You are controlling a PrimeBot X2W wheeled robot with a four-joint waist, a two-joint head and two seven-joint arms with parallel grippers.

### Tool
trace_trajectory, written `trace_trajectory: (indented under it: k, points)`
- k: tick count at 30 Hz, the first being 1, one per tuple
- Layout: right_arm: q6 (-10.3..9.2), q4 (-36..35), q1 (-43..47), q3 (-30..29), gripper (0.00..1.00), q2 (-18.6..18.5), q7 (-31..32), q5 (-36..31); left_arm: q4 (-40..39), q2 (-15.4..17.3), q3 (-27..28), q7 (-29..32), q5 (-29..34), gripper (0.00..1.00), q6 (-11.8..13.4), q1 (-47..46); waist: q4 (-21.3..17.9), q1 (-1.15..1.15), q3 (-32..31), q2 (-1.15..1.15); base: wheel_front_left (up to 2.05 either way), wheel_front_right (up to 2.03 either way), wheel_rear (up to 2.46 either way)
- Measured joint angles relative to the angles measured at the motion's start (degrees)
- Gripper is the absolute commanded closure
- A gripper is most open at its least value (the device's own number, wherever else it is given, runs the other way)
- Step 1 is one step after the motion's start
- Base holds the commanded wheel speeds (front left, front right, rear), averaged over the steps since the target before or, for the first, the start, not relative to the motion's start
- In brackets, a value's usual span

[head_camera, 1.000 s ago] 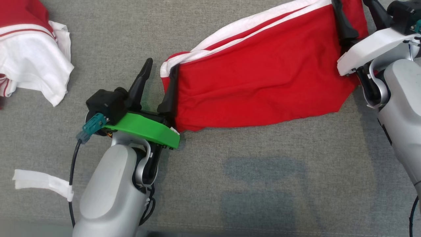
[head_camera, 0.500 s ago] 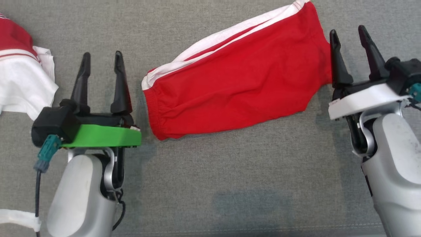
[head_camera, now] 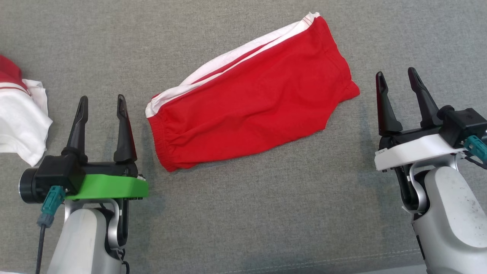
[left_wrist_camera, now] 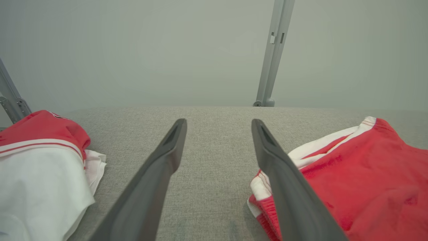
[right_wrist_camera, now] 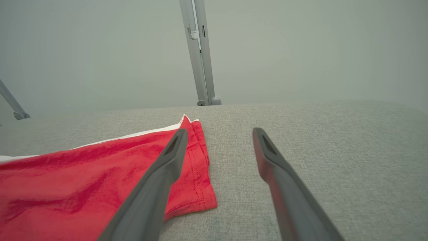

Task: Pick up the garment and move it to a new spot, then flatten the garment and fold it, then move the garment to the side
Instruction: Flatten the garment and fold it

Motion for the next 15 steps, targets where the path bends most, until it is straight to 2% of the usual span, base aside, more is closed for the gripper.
trace_trajectory:
  k: [9,15]
  points:
    - [0.00,1.16,-0.27,-0.73,0.00,-0.20,0.00,0.37,0.79,-0.73,-0.20,0.00,0.00,0.00,-0.64,0.02,0.70,0.00,-0.40,0.00,0.00,0.00,0.00]
    - [0.00,8.91,-7.18,0.90,0.00,-2.79,0.07,2.11,0.79,-1.62,-0.53,-0.01,0.16,0.00,-1.00,-1.39,2.42,0.00,0.74,0.00,0.00,0.00,0.00]
